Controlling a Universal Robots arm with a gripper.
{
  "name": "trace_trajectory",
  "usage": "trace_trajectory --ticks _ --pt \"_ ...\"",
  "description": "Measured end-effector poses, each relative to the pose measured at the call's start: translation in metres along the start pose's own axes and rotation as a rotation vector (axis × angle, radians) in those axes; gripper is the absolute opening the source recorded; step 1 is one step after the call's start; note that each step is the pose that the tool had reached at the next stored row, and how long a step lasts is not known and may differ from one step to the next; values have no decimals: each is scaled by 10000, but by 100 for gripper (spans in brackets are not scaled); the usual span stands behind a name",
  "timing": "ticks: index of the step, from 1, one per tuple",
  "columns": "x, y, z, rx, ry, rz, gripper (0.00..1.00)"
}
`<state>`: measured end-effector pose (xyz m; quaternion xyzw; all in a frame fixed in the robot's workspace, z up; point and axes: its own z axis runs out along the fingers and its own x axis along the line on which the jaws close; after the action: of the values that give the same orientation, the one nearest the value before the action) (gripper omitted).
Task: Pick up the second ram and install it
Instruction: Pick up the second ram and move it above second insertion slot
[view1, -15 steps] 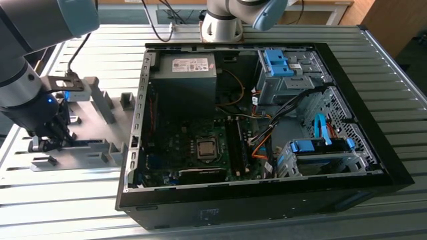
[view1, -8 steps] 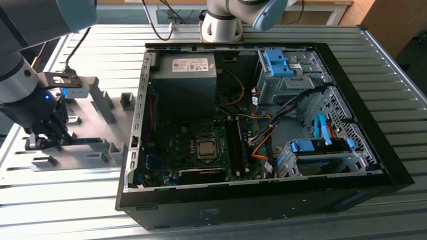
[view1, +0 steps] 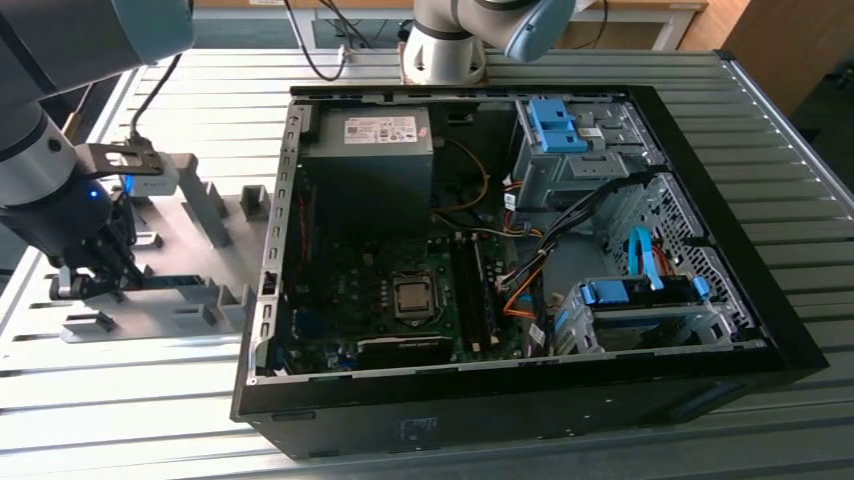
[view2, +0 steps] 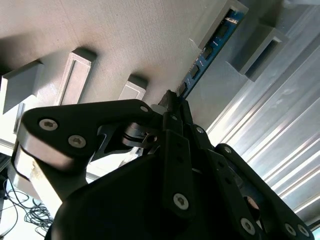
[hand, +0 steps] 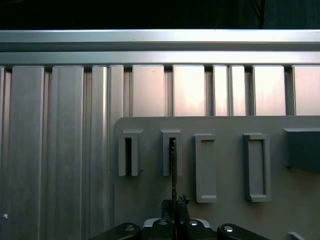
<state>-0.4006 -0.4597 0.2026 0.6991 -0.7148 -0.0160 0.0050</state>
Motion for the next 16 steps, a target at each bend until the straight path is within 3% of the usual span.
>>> trace_trajectory --ticks 16 --pt "-1 3 -87 0 1 0 14"
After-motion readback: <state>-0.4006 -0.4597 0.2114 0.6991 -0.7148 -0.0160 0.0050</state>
